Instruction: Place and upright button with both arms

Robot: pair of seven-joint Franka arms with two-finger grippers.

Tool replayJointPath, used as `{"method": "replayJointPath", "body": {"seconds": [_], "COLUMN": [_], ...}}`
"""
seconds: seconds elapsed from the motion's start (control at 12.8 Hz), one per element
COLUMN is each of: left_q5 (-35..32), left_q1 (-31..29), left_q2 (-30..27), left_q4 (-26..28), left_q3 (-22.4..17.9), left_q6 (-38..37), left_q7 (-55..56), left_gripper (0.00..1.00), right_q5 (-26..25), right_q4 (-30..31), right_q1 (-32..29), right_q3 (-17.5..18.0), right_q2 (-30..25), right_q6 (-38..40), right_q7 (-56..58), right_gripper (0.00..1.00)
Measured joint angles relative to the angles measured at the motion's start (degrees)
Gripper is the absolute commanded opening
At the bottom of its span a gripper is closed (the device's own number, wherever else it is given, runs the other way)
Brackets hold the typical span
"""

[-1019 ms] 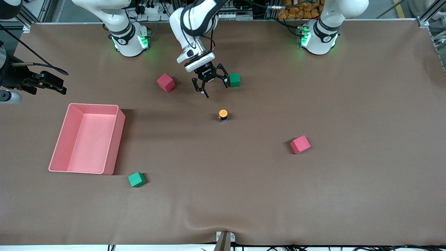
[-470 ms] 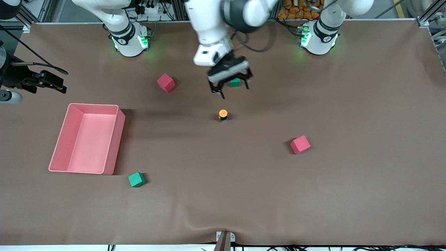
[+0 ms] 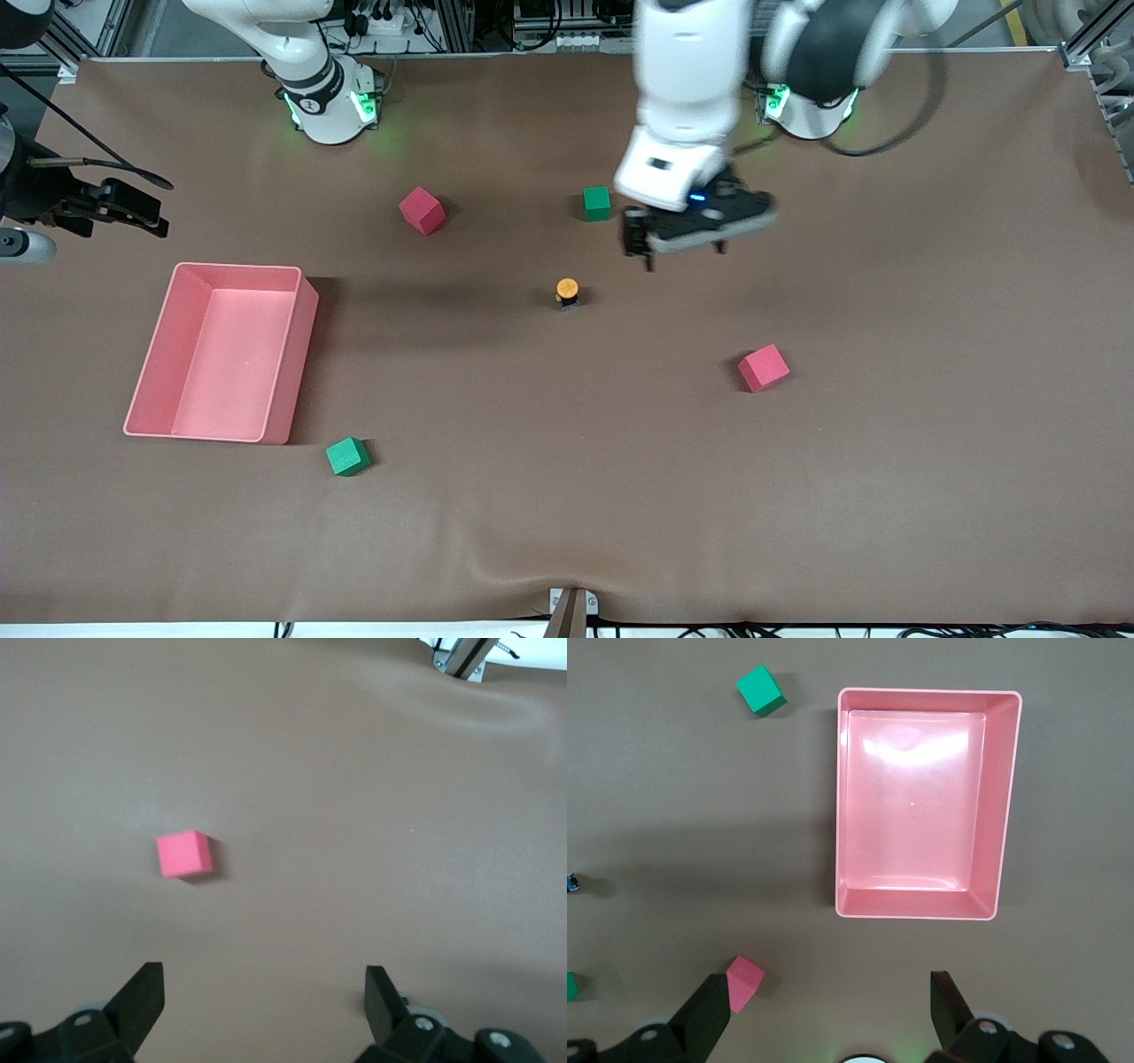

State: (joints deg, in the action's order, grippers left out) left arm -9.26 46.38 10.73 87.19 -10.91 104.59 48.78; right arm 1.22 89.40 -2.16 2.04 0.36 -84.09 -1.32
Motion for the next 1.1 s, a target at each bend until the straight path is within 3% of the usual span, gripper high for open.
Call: {"method": "replayJointPath", "body": {"seconds": [0.78,1.1], "left_q5": [9.1,13.3], "left_q1": [-19.8,-25.5], "left_q2": [-6.3,-7.8], "left_q4": [0.4,0.4], "left_q3": [0.0,0.0], "left_q6": [-6.8,-8.2], "left_q7": [-33.8,-38.5], "left_gripper": [1.00,1.00], "right_q5": [0.0,0.0], "right_q4": [-0.5,-0.5], "right_q1": [0.0,0.1], "right_q3": [-0.1,0.1], "right_q2": [0.0,0.0], "right_q6": [0.0,-0.4], "right_q7": [0.5,0.5], "right_gripper": [1.00,1.00]}}
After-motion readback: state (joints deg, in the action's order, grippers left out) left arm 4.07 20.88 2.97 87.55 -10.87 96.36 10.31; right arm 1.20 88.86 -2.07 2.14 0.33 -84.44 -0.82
